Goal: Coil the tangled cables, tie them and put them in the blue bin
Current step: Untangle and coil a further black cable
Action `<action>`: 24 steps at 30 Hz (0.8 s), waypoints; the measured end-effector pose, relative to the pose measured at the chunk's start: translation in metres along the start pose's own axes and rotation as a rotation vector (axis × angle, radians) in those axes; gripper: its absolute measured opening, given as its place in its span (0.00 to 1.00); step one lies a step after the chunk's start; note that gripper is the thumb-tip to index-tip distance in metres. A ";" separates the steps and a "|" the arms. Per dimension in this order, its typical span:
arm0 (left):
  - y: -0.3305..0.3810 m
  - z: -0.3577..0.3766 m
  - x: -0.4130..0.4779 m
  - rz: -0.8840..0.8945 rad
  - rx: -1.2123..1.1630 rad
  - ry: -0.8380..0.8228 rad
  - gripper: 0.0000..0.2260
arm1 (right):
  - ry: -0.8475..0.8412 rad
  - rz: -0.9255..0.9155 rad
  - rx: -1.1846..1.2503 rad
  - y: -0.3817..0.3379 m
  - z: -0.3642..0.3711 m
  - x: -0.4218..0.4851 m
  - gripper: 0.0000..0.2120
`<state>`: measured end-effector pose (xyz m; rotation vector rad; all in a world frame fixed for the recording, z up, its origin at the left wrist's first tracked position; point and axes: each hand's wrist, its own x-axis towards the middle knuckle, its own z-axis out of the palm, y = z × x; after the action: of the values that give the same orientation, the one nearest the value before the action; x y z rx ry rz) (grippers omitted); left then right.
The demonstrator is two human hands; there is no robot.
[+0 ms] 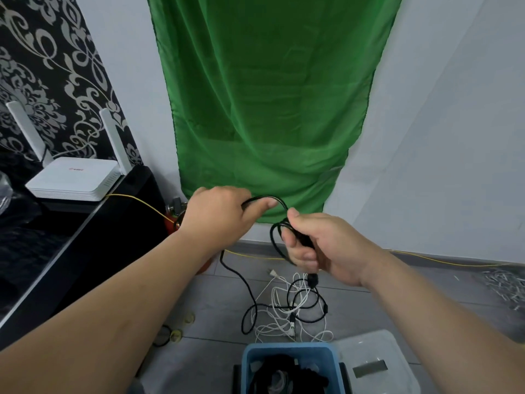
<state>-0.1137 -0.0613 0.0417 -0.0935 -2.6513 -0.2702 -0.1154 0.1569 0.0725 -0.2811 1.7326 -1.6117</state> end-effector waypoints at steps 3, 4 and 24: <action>0.002 0.005 -0.001 0.001 -0.075 -0.186 0.28 | -0.102 -0.030 0.239 -0.005 0.005 -0.003 0.21; 0.002 0.009 -0.002 -0.019 -0.174 -0.284 0.25 | -0.112 -0.052 0.338 -0.007 0.006 -0.004 0.20; 0.063 0.010 -0.036 0.278 -0.271 -0.615 0.08 | 0.777 -0.351 0.019 0.019 -0.047 0.028 0.12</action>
<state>-0.0788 0.0020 0.0273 -0.7323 -3.1288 -0.5820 -0.1589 0.1797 0.0418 0.0814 2.3278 -2.1775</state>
